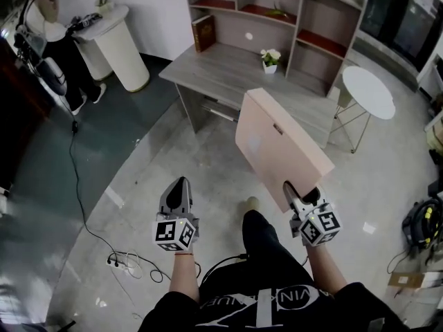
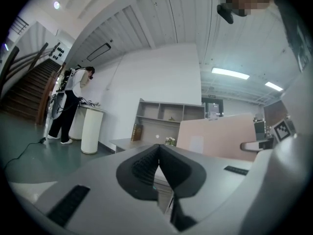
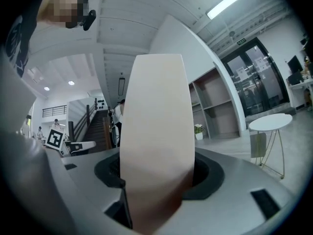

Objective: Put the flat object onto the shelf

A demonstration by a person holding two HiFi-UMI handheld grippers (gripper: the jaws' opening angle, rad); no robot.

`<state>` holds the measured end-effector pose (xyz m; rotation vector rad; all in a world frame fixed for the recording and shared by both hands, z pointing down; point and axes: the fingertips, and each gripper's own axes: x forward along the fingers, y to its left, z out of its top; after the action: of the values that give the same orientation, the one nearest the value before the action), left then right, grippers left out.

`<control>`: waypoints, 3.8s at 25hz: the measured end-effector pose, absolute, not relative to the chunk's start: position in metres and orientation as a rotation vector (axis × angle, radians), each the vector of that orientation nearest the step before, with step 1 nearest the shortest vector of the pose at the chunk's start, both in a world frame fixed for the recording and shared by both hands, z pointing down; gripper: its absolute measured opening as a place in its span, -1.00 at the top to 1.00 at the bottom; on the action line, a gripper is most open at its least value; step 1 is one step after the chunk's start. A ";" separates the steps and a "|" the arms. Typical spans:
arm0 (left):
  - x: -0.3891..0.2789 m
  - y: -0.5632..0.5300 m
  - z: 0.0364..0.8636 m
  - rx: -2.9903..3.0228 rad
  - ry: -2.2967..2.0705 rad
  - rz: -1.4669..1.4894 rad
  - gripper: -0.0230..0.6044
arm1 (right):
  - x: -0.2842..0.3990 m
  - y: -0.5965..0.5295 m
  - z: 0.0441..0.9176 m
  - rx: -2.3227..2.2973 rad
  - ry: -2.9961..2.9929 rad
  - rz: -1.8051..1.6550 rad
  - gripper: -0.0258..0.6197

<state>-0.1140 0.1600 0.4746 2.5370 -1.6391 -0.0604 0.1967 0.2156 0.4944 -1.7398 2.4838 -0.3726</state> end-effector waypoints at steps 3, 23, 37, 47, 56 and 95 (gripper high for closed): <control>-0.119 0.129 0.464 2.569 -1.652 -0.064 0.91 | 0.184 0.171 0.494 -1.686 2.490 -0.387 0.04; -0.081 -0.107 0.462 2.547 -1.666 0.000 0.91 | 0.198 -0.068 0.493 -1.593 2.519 -0.483 0.03; -0.049 -0.171 0.474 2.591 -1.599 0.052 0.92 | 0.210 -0.134 0.506 -1.564 2.429 -0.618 0.03; -0.049 -0.219 0.483 2.575 -1.568 0.067 0.91 | 0.203 -0.174 0.514 -1.553 2.367 -0.714 0.03; -0.090 -0.312 0.488 2.549 -1.562 0.097 0.92 | 0.138 -0.275 0.528 -1.436 2.287 -0.936 0.03; -0.259 -0.518 0.521 2.447 -1.552 0.129 0.92 | -0.064 -0.544 0.604 -1.160 1.654 -1.676 0.00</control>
<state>-0.2590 -0.5182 0.5205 2.4472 -1.5522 0.1286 -0.0638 -0.5436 0.6041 -1.1597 1.6539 -1.6763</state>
